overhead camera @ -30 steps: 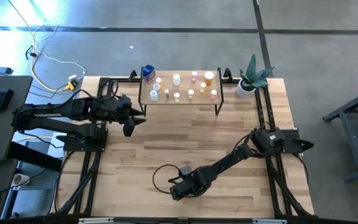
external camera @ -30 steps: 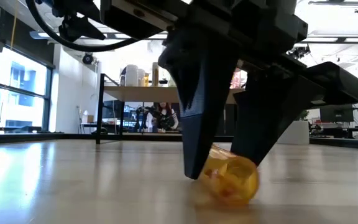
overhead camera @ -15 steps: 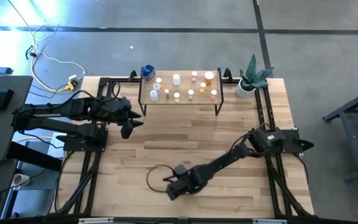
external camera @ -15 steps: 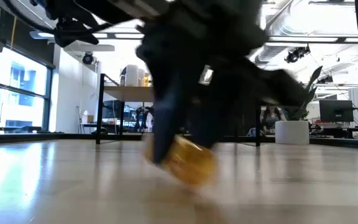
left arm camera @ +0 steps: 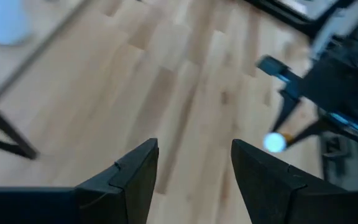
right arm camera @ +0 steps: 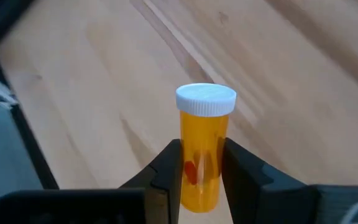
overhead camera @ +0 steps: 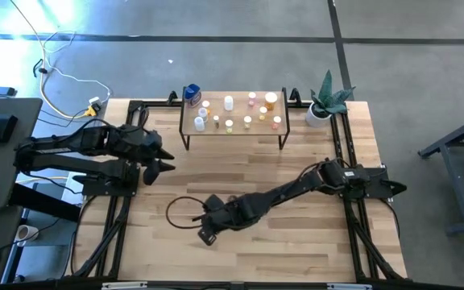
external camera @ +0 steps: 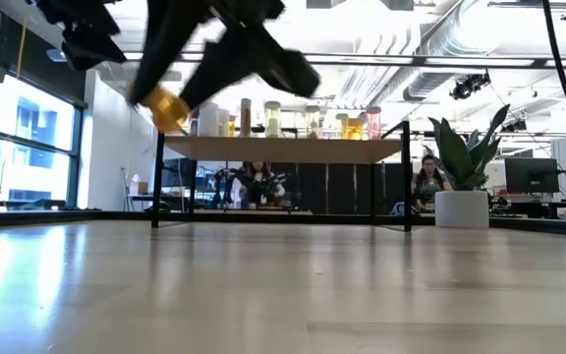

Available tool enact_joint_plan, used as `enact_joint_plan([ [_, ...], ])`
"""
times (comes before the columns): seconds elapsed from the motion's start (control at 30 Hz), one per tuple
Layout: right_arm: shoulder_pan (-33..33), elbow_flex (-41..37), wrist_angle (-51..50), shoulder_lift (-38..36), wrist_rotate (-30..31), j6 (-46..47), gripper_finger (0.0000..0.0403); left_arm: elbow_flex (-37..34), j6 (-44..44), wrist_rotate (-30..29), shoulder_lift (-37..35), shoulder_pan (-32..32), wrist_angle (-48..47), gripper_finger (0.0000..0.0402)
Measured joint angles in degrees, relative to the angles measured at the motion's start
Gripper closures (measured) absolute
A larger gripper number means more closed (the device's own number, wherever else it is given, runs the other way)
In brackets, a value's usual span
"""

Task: Pick and place medicine bottles onto shelf by color
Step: Put the small orange pill bottle on the shelf

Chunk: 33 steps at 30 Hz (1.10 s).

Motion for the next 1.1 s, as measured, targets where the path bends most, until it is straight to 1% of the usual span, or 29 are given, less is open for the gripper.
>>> enact_joint_plan([
  [0.13,-1.5,3.6,0.1,0.0,0.1,-7.9,0.0324,0.0,0.0,5.4,-1.2,0.0,0.0,0.0206],
  [0.3,-3.5,8.1,0.0,-0.1,0.1,-16.1,0.0324,0.0,0.0,9.5,-1.5,0.0,0.0,0.0206],
  [0.5,-5.6,11.7,0.0,-0.2,-0.5,-23.1,0.0324,0.0,0.4,10.2,-1.2,-0.1,0.0,0.0206],
  [0.63,-7.0,12.4,-0.1,-0.2,-1.8,-25.0,0.0324,0.0,2.2,12.0,-1.0,-0.1,0.3,0.0206],
  [0.77,-8.3,12.4,-0.1,-0.2,-2.3,-26.4,0.0324,0.0,2.6,12.0,-0.6,-0.1,0.6,0.0197],
  [0.87,-9.2,12.4,-0.1,-0.2,-3.7,-27.7,0.0324,0.0,5.2,12.0,0.0,-0.1,1.0,0.0182],
  [0.97,-9.8,12.4,0.0,-0.2,-4.1,-29.1,0.0324,0.0,10.1,12.0,0.9,-0.3,1.8,0.017],
  [1.1,-10.6,12.4,0.0,-0.2,-5.1,-30.6,0.0324,0.0,15.0,12.0,2.1,-1.7,3.7,0.0168],
])
